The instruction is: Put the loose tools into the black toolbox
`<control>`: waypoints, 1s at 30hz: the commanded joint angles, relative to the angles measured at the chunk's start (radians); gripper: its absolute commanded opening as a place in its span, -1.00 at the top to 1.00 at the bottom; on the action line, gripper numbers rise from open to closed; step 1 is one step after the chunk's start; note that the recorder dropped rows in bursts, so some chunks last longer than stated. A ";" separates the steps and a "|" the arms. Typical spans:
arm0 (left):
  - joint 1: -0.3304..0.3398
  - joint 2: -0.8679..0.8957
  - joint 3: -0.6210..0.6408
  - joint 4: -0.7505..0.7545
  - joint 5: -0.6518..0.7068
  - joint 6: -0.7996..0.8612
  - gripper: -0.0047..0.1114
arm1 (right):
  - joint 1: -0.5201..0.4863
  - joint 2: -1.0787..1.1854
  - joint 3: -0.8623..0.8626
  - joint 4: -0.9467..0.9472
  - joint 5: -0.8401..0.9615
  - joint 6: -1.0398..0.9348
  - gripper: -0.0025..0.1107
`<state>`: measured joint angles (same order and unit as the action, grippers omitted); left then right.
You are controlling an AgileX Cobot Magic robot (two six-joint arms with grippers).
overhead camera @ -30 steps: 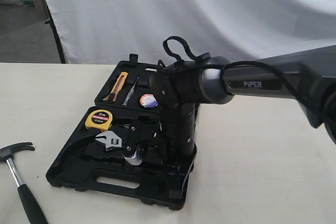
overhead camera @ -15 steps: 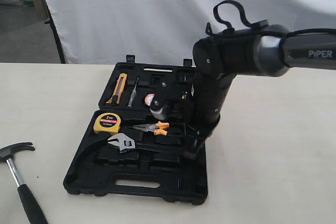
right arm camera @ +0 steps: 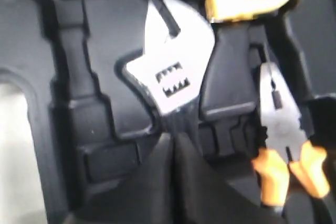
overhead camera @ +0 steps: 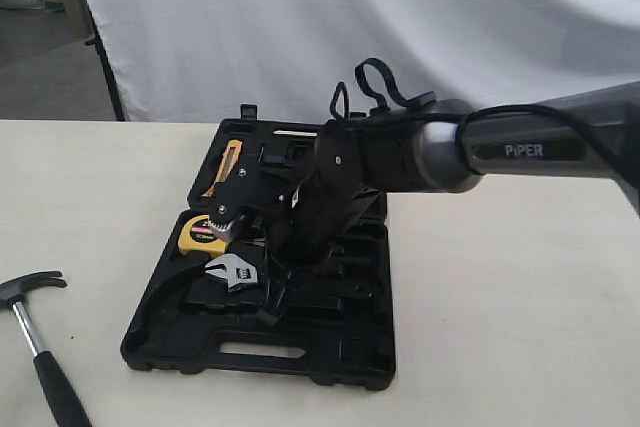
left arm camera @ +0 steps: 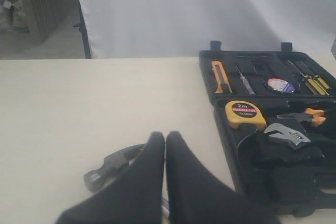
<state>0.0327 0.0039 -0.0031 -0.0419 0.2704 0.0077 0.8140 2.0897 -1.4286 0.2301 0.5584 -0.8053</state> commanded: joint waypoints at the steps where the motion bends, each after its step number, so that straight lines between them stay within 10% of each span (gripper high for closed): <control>1: -0.008 -0.004 0.003 0.005 -0.002 -0.008 0.91 | -0.054 -0.012 -0.002 -0.056 0.080 0.045 0.96; 19: -0.008 -0.004 0.003 0.005 -0.002 -0.008 0.91 | -0.102 -0.016 -0.002 -0.369 0.262 0.259 0.96; 30: -0.008 -0.004 0.003 0.005 -0.002 -0.008 0.91 | -0.102 -0.012 -0.002 -0.252 0.193 0.257 0.96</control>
<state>0.0327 0.0039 -0.0031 -0.0419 0.2704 0.0077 0.7180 2.0863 -1.4286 -0.0440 0.7674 -0.5447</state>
